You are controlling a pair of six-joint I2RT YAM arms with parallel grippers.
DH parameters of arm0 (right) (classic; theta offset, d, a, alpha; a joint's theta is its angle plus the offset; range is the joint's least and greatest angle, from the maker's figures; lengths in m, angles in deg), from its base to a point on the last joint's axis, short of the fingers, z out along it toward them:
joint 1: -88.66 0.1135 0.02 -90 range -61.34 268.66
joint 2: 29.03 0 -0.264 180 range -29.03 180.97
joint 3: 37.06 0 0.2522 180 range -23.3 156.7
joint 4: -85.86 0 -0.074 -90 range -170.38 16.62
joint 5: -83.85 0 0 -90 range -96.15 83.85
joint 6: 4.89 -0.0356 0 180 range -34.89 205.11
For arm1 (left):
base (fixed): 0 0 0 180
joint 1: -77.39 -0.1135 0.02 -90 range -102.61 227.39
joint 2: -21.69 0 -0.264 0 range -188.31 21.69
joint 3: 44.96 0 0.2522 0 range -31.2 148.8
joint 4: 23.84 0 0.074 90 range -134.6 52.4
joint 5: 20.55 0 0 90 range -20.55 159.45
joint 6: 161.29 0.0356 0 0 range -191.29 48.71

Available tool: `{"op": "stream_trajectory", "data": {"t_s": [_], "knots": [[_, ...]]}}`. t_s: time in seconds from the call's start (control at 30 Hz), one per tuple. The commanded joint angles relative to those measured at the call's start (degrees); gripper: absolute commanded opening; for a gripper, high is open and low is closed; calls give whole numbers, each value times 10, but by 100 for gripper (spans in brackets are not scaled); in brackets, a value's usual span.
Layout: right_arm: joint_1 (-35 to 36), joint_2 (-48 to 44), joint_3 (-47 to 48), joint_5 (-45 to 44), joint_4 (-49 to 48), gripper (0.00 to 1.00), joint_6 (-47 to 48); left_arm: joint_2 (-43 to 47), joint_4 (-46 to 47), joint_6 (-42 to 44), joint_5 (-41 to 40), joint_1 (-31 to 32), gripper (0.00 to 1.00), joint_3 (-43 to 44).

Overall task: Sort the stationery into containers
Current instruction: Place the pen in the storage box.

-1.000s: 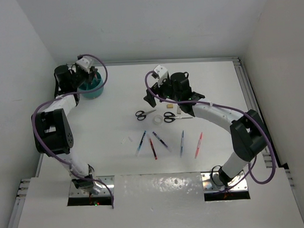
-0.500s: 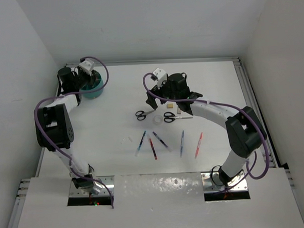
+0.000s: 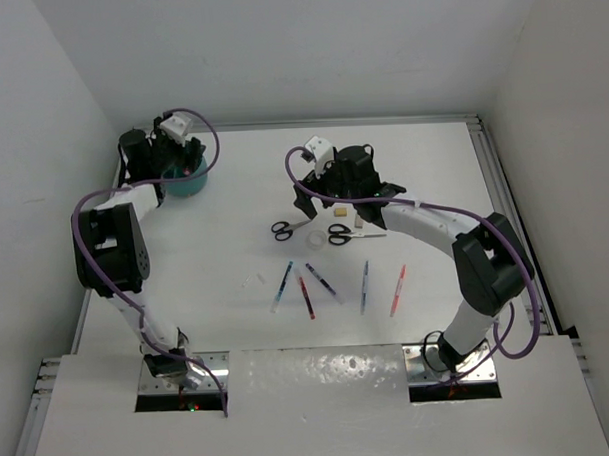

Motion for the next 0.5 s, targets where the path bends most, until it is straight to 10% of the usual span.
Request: {"op": "stream_trajectory", "data": {"t_s": [0.0,0.47], "knots": [[0,-25,16,-1,-9,99,6,7,16,-16,16,13,68,48],[6,-119,-52,-45,-3,99,-25,51,-105,-60,54,62,73,140]]}}
